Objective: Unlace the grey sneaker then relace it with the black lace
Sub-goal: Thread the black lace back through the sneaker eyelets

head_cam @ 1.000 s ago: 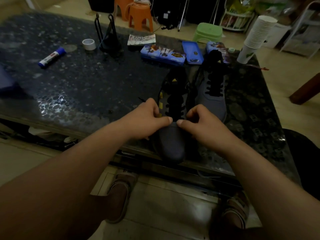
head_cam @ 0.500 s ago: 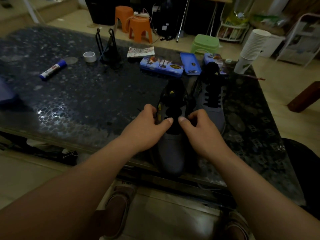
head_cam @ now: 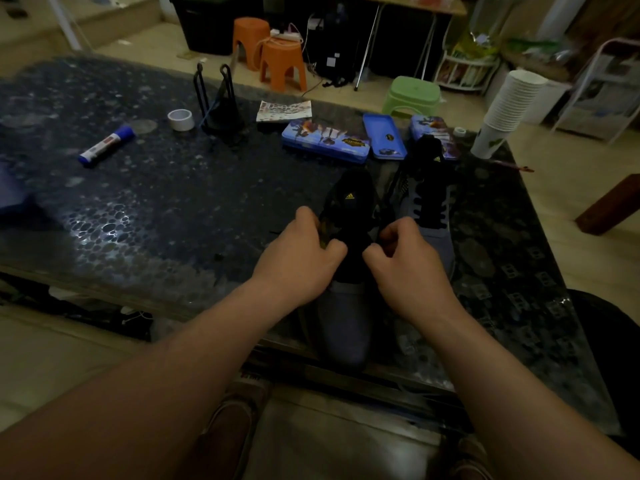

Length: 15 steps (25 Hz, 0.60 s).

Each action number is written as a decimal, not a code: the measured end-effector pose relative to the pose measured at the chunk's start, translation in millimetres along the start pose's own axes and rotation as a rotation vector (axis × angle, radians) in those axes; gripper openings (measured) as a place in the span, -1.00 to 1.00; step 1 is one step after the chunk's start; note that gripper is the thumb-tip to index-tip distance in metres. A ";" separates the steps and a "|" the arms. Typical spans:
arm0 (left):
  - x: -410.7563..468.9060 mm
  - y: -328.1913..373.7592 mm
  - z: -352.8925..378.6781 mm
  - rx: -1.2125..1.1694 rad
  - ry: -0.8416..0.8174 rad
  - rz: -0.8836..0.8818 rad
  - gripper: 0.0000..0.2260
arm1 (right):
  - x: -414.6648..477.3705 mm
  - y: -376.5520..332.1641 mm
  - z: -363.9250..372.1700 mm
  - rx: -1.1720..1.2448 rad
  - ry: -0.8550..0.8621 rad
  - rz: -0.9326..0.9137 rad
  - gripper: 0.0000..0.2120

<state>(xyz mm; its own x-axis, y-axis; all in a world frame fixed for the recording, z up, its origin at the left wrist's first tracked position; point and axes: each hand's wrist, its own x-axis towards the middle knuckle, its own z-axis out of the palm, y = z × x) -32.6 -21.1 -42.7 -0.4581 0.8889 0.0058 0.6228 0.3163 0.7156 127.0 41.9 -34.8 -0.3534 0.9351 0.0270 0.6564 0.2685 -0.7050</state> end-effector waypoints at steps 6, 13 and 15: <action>3.8 7.2 -3.6 0.201 0.107 0.143 -0.79 | 0.3 -7.8 4.3 -0.192 0.151 -0.182 -0.76; 2.3 6.4 2.8 0.044 0.093 0.081 -0.81 | 3.1 -2.2 13.9 -0.018 0.169 -0.100 -0.86; 0.8 2.9 6.2 -0.019 0.082 0.037 -0.83 | 4.1 0.0 15.2 0.064 0.159 -0.045 -0.85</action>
<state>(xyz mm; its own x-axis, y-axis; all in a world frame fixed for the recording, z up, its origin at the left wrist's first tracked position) -27.2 -17.4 -45.0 -0.4859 0.8695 0.0890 0.6287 0.2770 0.7267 115.4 42.2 -45.5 -0.2685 0.9486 0.1674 0.5966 0.3002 -0.7443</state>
